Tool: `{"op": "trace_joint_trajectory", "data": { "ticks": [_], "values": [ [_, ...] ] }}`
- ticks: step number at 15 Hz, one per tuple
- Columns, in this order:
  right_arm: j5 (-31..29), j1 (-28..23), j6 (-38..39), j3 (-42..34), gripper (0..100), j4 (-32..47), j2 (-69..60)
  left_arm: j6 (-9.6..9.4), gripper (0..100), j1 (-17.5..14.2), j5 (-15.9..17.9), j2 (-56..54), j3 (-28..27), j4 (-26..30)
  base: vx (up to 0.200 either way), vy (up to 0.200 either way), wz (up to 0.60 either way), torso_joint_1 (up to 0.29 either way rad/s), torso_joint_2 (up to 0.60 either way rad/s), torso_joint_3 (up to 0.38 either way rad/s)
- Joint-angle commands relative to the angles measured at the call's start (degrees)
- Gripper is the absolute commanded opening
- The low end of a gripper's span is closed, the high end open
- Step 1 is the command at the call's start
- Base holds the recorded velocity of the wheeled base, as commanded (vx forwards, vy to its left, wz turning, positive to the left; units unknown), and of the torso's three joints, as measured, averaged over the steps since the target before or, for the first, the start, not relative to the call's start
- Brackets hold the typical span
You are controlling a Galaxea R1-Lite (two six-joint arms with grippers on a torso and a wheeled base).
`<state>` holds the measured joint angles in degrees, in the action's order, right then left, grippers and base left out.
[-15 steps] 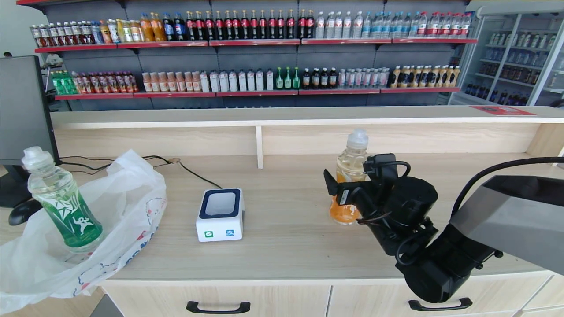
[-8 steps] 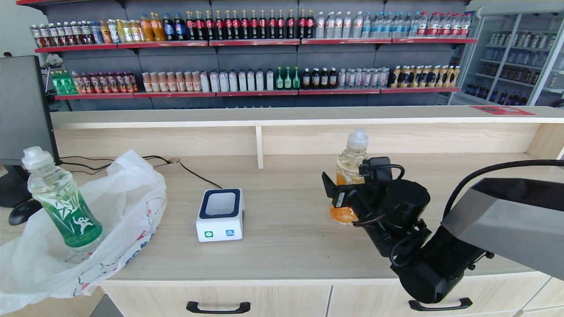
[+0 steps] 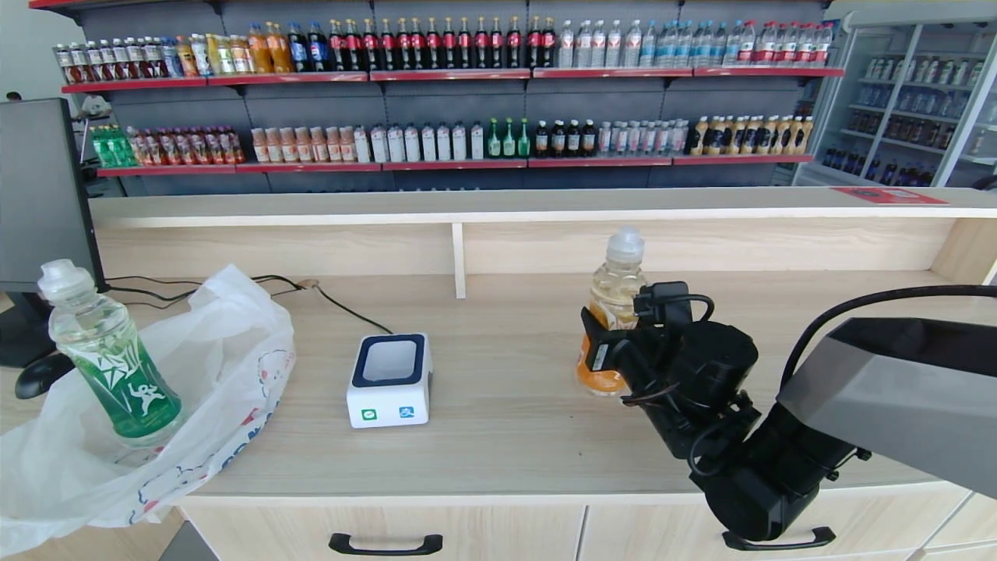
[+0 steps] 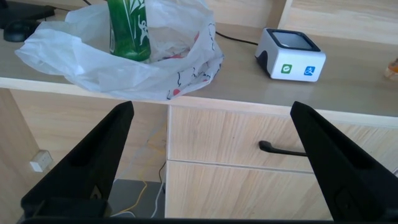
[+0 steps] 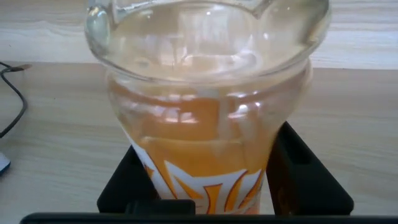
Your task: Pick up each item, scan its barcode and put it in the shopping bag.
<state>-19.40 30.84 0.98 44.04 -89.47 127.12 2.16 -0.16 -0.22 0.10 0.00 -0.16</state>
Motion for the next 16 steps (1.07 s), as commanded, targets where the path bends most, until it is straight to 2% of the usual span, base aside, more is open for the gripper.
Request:
{"op": "trace_joint_trajectory", "data": {
  "ticks": [1,8,16],
  "values": [
    [0.0,0.1,0.0,0.1,0,-0.2,-0.1,0.04,100,0.0,0.0,0.0,0.0,0.0,0.0,0.0,0.0,0.0,0.0,0.0],
    [0.0,0.6,0.5,-0.3,0,-0.2,-2.8,0.04,100,0.0,0.0,0.0,0.0,0.0,0.0,0.0,0.0,0.0,0.0,0.0],
    [0.1,1.3,0.6,-5.7,0,-0.4,-9.7,0.04,100,0.0,0.0,0.0,0.0,0.0,0.0,0.0,0.0,0.0,0.0,0.0]
  ]
}}
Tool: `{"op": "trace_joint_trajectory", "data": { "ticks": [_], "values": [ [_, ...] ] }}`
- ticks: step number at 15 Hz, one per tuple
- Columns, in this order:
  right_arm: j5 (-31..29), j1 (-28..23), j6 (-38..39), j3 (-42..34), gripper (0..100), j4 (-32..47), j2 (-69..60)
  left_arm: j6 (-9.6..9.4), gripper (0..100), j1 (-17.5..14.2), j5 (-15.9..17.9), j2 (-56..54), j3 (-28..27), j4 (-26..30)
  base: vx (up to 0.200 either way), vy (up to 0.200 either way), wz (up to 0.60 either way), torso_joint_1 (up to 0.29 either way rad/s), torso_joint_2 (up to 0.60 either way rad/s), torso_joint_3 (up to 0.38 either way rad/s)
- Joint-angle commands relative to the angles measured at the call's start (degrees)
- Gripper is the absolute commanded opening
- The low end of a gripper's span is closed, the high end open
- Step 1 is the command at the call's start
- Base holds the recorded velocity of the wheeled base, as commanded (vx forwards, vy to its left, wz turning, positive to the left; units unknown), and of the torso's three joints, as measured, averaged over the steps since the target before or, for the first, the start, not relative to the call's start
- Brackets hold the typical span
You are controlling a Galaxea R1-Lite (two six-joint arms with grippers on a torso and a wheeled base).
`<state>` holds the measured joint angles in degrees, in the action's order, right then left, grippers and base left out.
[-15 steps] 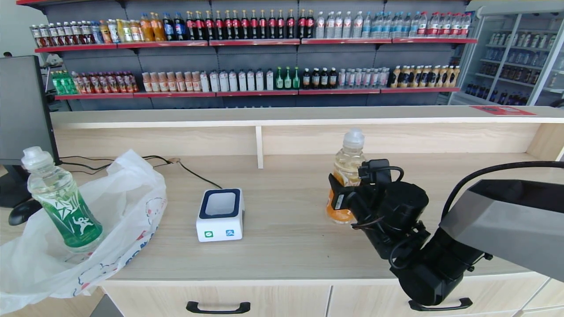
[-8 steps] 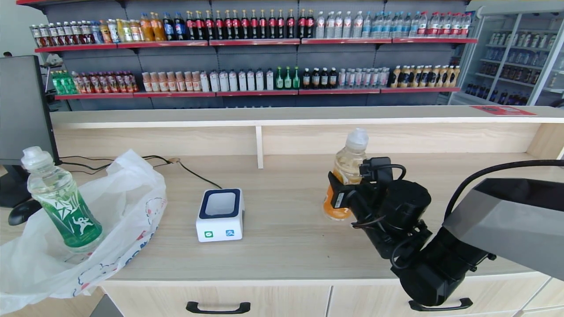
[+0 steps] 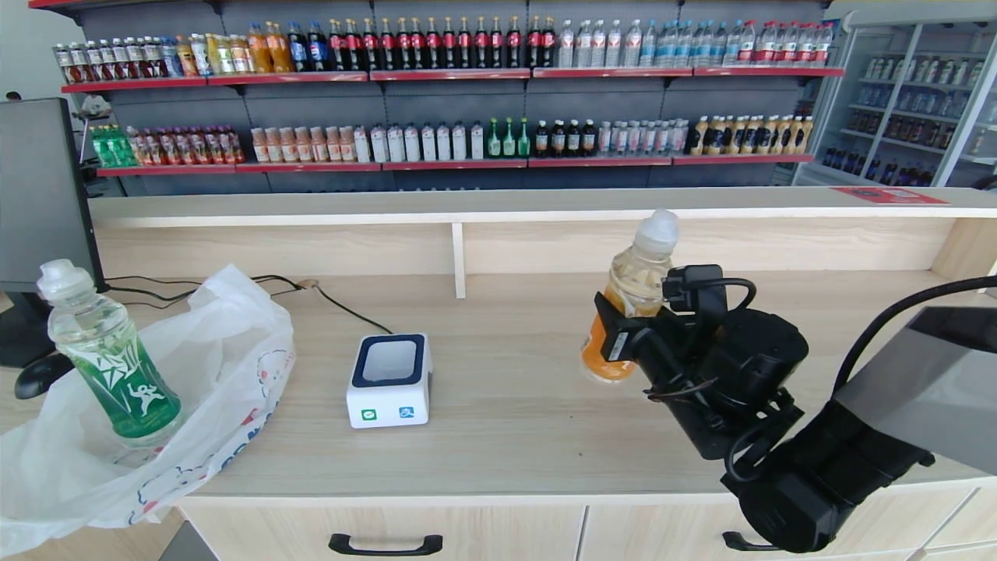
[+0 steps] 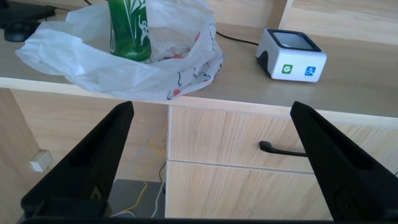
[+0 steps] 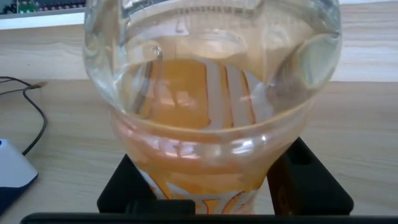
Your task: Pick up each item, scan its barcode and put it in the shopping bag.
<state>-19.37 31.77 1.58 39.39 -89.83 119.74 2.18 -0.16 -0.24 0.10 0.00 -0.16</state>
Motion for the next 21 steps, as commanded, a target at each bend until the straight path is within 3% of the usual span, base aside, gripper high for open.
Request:
{"op": "trace_joint_trajectory", "data": {
  "ticks": [1,11,15,21],
  "values": [
    [0.0,0.7,0.1,-1.9,0,-0.1,-3.4,0.02,100,0.0,0.0,0.0,0.0,0.0,0.0,0.0,0.0,0.0,0.0,0.0],
    [0.3,6.0,1.1,-17.6,0,-0.2,-17.2,-0.69,100,0.1,0.1,0.0,0.0,0.0,0.0,0.0,0.0,0.0,0.0,0.0],
    [0.1,16.0,2.7,-24.8,0,-0.2,-21.3,-0.69,100,0.1,0.1,0.0,0.0,0.0,0.0,0.0,0.0,0.0,0.0,0.0],
    [0.1,22.6,4.7,-27.1,0,-0.2,-25.9,-0.69,100,0.0,0.1,0.0,0.0,0.0,0.0,0.0,0.0,0.0,0.0,0.0]
  ]
}}
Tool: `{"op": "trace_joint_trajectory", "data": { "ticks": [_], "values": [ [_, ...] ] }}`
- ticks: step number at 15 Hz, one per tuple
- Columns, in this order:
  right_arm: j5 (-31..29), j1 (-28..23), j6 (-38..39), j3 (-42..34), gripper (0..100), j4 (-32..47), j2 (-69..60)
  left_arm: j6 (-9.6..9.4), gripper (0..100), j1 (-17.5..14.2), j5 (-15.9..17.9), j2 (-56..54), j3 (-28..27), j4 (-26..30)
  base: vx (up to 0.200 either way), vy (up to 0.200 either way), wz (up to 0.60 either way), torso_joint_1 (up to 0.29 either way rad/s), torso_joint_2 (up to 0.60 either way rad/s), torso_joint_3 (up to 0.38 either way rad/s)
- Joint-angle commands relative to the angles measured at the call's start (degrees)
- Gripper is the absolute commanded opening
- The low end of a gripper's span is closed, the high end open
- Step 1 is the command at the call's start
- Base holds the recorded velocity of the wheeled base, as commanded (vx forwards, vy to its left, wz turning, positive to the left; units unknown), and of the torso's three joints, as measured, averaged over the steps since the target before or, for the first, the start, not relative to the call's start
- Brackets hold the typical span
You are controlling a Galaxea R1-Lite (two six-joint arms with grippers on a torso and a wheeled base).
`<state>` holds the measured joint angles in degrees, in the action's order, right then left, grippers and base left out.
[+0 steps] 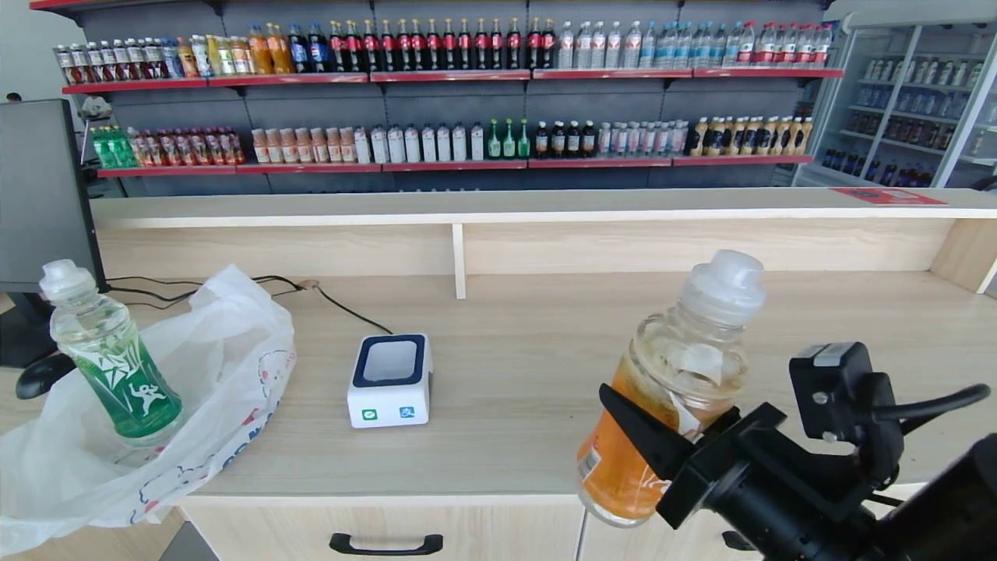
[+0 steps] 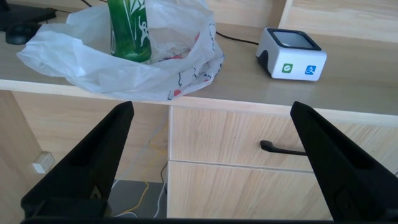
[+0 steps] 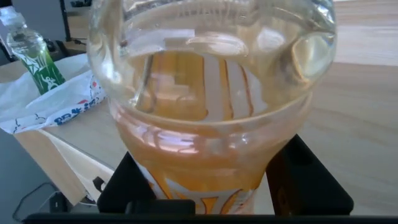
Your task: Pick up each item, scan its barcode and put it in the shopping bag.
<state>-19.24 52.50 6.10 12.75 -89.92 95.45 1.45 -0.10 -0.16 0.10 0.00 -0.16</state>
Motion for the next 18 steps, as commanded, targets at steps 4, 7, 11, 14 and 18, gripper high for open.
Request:
{"op": "trace_joint_trajectory", "data": {
  "ticks": [4,7,11,14,18],
  "values": [
    [0.3,3.5,1.4,2.5,0,-0.1,-0.2,0.04,100,-0.1,0.0,0.0,0.0,0.0,0.0,0.0,0.0,0.0,0.0,0.0],
    [3.7,4.5,-1.5,3.0,0,-0.1,-0.4,0.04,100,0.0,0.0,0.0,0.0,0.0,0.0,0.0,0.0,0.0,0.0,0.0],
    [11.0,4.4,0.4,9.4,0,-0.1,-0.8,-0.04,100,0.0,0.0,0.0,0.0,0.0,0.0,0.0,0.0,0.0,0.0,0.0],
    [20.1,3.5,8.1,10.6,0,-0.1,-2.8,0.04,100,-0.1,0.0,0.0,0.0,0.0,0.0,0.0,0.0,0.0,0.0,0.0],
    [28.5,3.4,21.8,10.7,0,-0.1,-6.0,0.04,100,-0.1,0.0,0.0,0.0,0.0,0.0,0.0,0.0,0.0,0.0,0.0]
  ]
}}
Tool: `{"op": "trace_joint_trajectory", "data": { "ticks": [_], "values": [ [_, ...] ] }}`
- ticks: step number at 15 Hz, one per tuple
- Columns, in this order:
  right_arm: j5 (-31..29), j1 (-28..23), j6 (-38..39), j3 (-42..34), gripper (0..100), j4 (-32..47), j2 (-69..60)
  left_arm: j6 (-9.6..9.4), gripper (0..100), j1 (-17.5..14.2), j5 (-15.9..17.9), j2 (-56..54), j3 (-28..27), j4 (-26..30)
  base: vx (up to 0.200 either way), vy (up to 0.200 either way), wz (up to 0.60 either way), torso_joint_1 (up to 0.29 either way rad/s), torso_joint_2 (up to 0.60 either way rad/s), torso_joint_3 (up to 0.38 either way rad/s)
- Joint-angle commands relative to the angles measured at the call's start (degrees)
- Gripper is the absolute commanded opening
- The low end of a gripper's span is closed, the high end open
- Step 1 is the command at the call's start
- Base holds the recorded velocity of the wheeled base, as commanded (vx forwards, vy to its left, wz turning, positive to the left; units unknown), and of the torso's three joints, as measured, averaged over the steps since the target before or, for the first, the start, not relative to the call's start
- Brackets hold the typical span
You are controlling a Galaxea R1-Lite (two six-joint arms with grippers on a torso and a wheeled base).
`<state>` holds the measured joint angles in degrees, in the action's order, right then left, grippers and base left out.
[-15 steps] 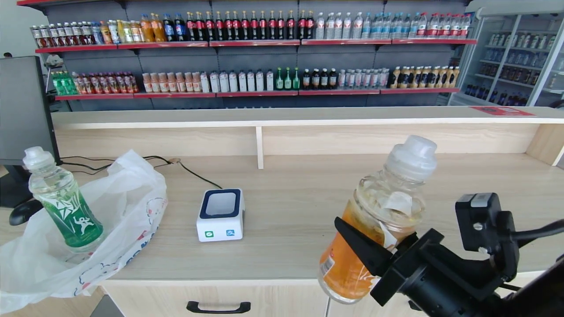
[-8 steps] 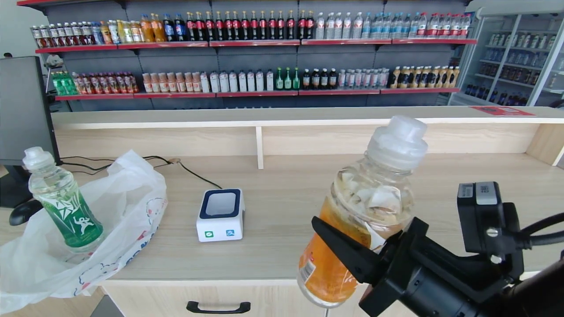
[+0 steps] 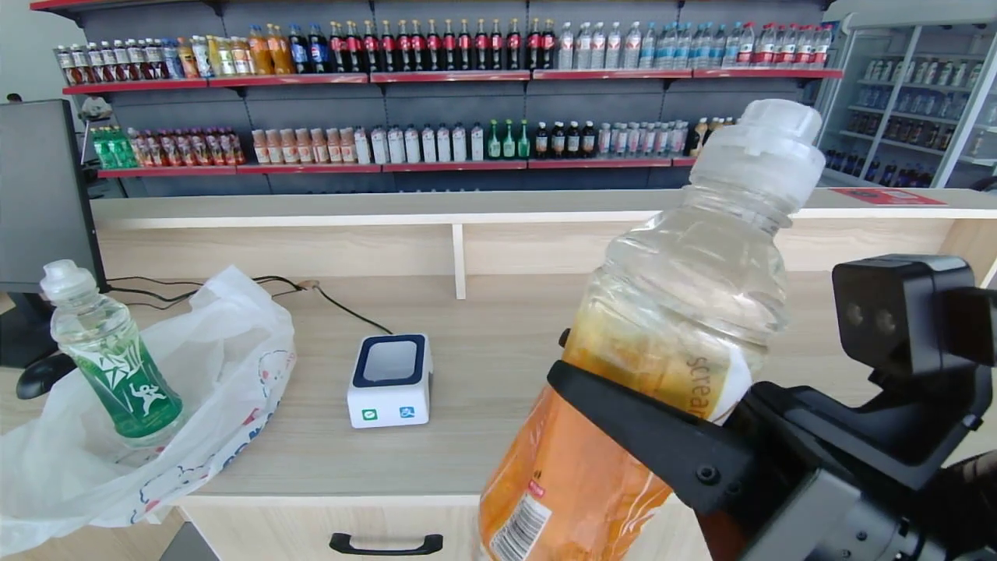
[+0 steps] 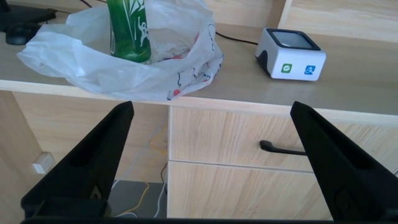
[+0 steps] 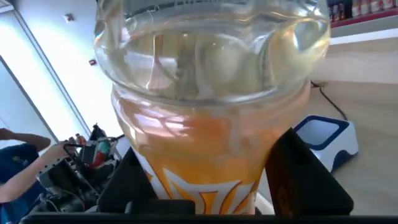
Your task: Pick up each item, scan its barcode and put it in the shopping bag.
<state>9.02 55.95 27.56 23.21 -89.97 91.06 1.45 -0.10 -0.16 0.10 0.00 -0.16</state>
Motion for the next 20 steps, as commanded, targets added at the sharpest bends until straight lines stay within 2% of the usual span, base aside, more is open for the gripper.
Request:
{"op": "trace_joint_trajectory", "data": {
  "ticks": [1,6,8,11,16,20],
  "values": [
    [2.8,-0.1,2.1,-0.5,0,0.0,-2.2,0.04,100,0.0,0.0,0.0,0.0,0.0,0.0,0.0,0.0,0.0,0.0,0.0],
    [4.5,-0.1,6.6,-6.3,0,0.0,-3.3,0.04,100,0.0,0.0,0.0,0.0,0.0,0.0,0.0,0.0,0.0,0.0,0.0],
    [4.5,-1.5,12.0,-4.1,0,0.0,-4.1,0.04,100,-0.1,0.0,0.0,0.0,0.0,0.0,0.0,0.0,0.0,0.0,0.0],
    [4.6,-6.8,17.2,0.0,0,0.0,-4.6,0.04,100,0.0,0.0,0.0,0.0,0.0,0.0,0.0,0.0,0.0,0.0,0.0],
    [5.3,-8.0,19.2,1.2,0,0.0,-5.5,0.04,100,0.0,0.0,0.0,0.0,0.0,0.0,0.0,0.0,0.0,0.0,0.0],
    [5.4,-6.6,19.6,-1.0,0,0.0,-8.6,-0.04,100,0.0,0.0,0.0,0.0,0.0,0.0,0.0,0.0,0.0,0.0,0.0]
  ]
}}
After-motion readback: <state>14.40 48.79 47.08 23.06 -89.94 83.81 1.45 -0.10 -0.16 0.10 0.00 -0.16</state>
